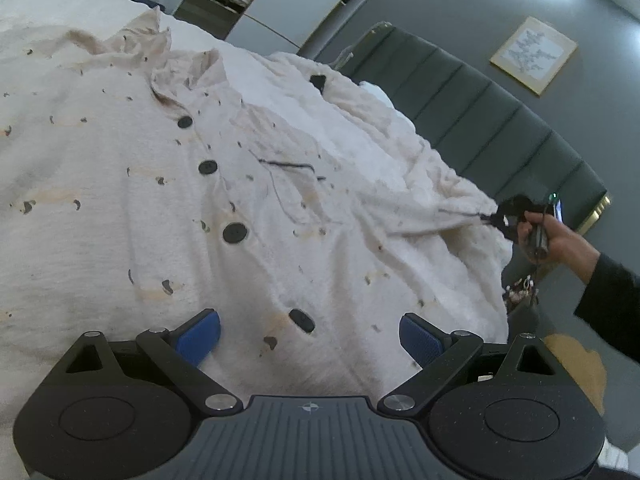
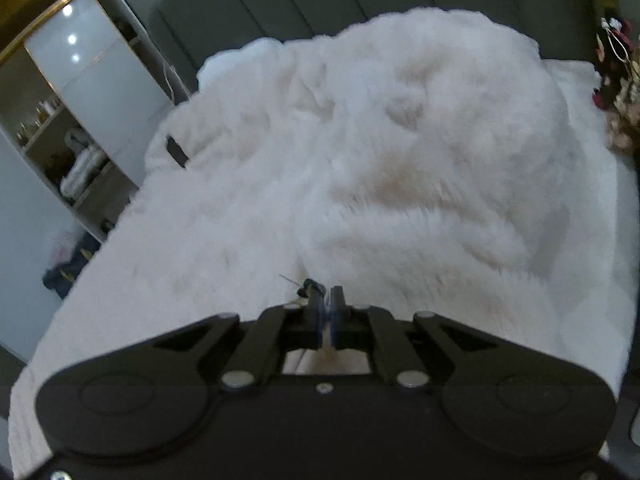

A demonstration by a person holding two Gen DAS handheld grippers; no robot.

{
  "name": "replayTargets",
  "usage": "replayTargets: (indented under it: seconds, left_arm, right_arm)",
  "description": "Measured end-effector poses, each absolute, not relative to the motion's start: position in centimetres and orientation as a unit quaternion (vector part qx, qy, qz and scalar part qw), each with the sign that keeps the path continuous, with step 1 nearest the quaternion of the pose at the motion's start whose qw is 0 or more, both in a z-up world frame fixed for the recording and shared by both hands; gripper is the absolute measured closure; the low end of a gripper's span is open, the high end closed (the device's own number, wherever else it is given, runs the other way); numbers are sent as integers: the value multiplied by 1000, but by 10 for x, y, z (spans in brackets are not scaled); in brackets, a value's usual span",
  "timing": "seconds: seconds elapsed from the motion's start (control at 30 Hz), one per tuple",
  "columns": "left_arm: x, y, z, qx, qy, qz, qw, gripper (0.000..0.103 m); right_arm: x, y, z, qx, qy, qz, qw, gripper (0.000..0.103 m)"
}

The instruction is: Fold clothes

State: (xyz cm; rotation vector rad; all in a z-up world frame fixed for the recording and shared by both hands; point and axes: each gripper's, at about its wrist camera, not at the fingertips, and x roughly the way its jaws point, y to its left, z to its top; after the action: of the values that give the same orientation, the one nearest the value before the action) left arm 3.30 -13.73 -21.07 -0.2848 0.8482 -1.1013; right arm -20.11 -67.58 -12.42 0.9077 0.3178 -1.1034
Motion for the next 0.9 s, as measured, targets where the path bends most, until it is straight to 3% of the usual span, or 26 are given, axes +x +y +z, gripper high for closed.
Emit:
replayTargets:
  seconds: [0.07,0.1,0.13,0.17,0.57,0.9]
  left_arm:
    - [30,-131,-199,-142,379,-488,773,5]
    - [29,-128,-194,-145,372,-476,783,0]
    - [27,-127,-190,-142,367,-464,794,0]
    - [26,-126,-187,-133,362,-448,806,0]
    - [13,-141,-167,-63,361,-397,841,0]
    - [18,-147,-175,-64,388,-405,826,0]
  right_arm:
    - [-196,-660,-118,399,160,-496,754,92]
    - [-194,-654,-117,392,170,-492,758,74]
    - [-196,-652,-119,394,180,-489,757,44]
    - [-196,-648,-125,400,204,-488,749,37]
    - [-219,-563,-159,372,242,-466,765,37]
    - [-216,-567,-165,424,188,-448,764,38]
